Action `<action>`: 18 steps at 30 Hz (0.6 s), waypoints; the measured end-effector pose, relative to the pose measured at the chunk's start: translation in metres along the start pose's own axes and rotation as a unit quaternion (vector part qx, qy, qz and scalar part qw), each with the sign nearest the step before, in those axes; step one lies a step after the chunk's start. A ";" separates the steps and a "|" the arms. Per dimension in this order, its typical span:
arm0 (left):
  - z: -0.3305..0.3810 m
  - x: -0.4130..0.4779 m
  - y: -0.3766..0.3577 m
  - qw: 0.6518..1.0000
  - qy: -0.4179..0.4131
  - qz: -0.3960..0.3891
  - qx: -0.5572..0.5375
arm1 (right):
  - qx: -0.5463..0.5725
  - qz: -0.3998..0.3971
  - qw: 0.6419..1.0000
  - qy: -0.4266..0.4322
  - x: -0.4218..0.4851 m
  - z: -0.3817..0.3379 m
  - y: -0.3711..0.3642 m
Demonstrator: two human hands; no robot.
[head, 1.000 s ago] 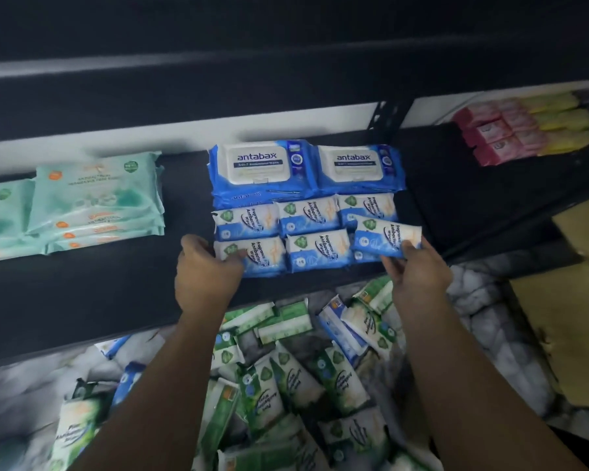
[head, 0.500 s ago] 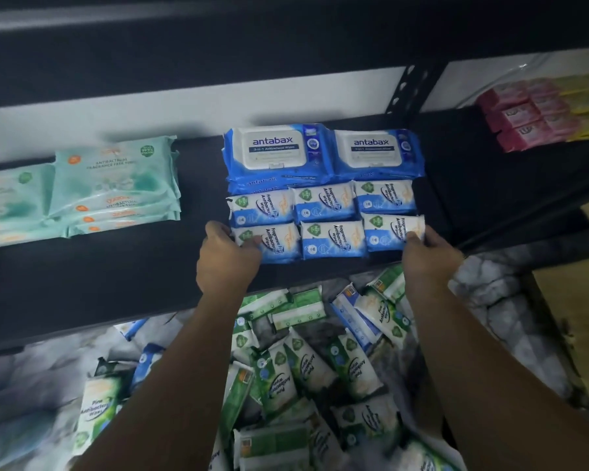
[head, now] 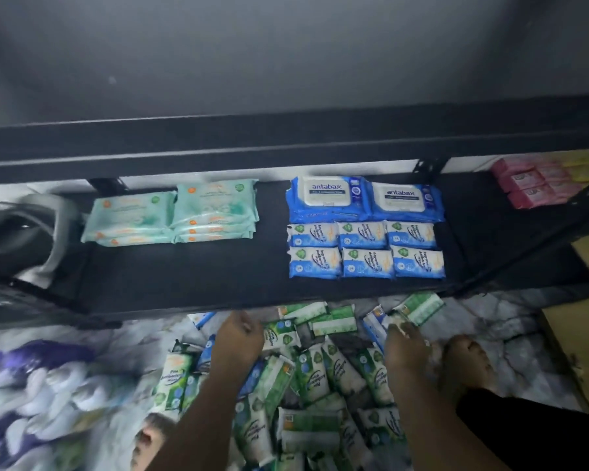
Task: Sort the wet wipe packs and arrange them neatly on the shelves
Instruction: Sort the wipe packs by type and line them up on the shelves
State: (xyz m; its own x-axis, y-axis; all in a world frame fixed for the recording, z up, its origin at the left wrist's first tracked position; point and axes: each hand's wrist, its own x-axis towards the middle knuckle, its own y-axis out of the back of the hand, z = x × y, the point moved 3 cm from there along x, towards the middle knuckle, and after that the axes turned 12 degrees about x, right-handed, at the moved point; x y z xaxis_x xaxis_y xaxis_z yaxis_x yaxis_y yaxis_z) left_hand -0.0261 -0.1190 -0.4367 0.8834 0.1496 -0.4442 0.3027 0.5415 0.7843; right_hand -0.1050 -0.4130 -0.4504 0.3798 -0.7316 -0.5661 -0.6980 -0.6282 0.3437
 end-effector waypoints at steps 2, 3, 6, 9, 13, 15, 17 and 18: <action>-0.018 -0.016 0.004 0.999 0.006 -0.035 0.022 | -0.040 -0.034 0.998 0.028 -0.021 0.005 -0.003; -0.028 -0.024 0.005 0.998 0.013 -0.048 0.030 | -0.066 -0.059 0.995 0.036 -0.030 0.008 -0.002; -0.059 -0.049 0.005 0.994 0.044 -0.090 0.045 | -0.080 -0.104 0.991 0.036 -0.059 0.021 0.000; -0.085 -0.076 0.003 0.989 0.056 -0.127 0.058 | -0.123 -0.115 0.984 0.058 -0.088 0.036 -0.003; -0.111 -0.109 -0.013 0.983 0.084 -0.145 0.074 | -0.216 -0.204 0.950 0.099 -0.120 0.060 -0.006; -0.117 -0.123 -0.022 0.980 0.078 -0.137 0.119 | -0.286 -0.248 0.916 0.132 -0.133 0.072 -0.008; -0.119 -0.128 -0.027 0.979 0.070 -0.119 0.149 | -0.356 -0.276 0.877 0.166 -0.139 0.086 -0.014; -0.120 -0.127 -0.029 0.979 0.072 -0.108 0.156 | -0.394 -0.282 0.856 0.181 -0.139 0.093 -0.018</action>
State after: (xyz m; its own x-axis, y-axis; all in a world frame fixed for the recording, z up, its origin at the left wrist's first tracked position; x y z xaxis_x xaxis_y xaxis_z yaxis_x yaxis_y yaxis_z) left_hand -0.1903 -0.0549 -0.4548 0.7340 0.1870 -0.6529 0.5911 0.2973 0.7498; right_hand -0.2016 -0.2756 -0.4477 0.7849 -0.1968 -0.5876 0.2301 -0.7879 0.5713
